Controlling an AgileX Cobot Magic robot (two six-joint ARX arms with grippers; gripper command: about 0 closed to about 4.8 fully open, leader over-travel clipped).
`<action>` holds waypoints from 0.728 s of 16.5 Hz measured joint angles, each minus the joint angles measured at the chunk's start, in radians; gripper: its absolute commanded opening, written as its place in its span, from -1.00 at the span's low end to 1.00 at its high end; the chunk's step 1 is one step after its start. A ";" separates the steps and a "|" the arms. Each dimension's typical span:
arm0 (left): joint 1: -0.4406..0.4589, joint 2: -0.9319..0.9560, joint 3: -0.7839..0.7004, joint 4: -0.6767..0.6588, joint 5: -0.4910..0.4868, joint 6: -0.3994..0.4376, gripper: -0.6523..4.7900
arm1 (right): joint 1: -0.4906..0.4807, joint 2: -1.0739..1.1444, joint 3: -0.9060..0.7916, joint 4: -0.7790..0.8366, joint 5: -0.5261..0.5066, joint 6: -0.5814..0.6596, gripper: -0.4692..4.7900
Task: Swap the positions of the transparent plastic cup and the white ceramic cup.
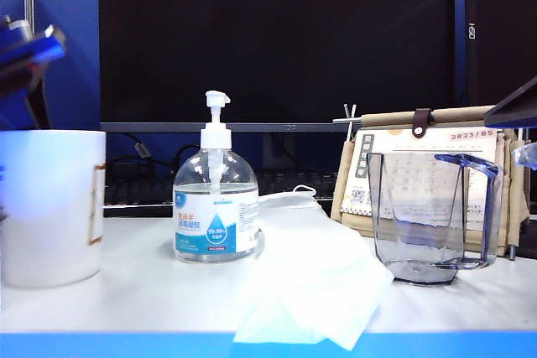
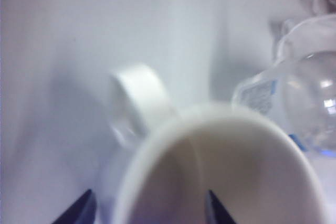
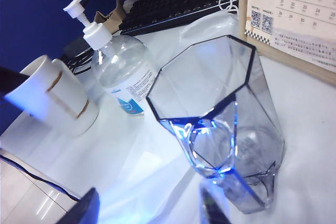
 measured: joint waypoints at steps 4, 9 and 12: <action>-0.001 0.021 0.000 0.017 0.005 0.003 -0.71 | 0.000 0.000 0.000 0.000 0.000 0.000 0.11; 0.000 0.034 0.016 0.021 -0.023 0.005 -0.78 | -0.001 -0.001 0.000 0.001 0.000 0.000 0.10; 0.000 0.048 0.054 -0.010 -0.030 0.027 -0.78 | -0.001 -0.002 0.000 0.000 0.000 0.000 0.11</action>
